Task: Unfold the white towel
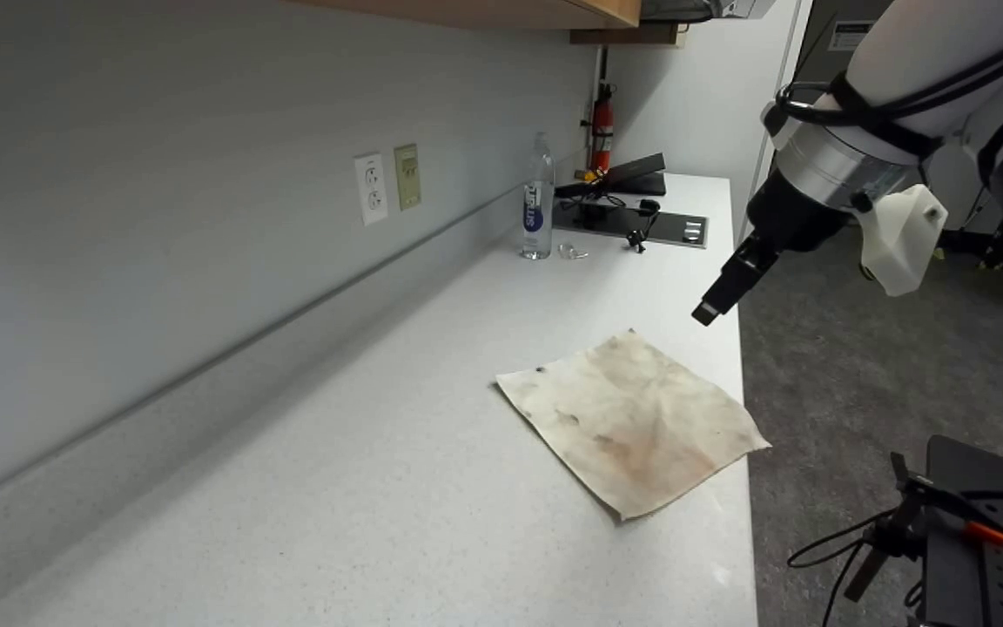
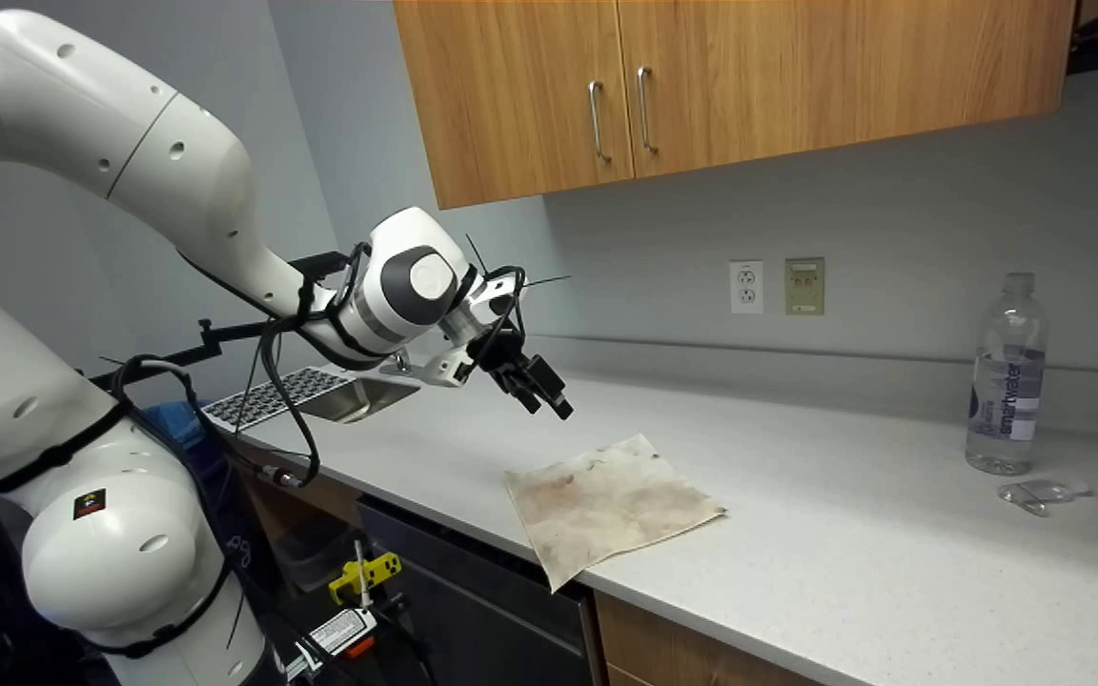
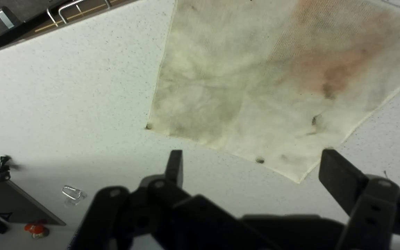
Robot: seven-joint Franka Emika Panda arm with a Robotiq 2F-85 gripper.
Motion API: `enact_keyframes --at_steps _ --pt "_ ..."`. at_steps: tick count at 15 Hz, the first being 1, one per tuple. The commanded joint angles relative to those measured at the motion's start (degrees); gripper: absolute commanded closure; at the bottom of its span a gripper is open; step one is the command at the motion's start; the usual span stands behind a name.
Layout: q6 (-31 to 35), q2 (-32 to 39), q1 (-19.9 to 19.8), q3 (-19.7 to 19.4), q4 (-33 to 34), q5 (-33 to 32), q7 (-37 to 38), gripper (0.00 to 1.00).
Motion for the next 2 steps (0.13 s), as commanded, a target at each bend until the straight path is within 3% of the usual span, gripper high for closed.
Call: enact_keyframes --at_steps 1,2 --pt "0.5 -0.2 -3.4 3.6 -0.2 2.6 -1.9 0.0" --pt "0.5 -0.2 -3.4 3.6 -0.2 2.6 -1.9 0.0"
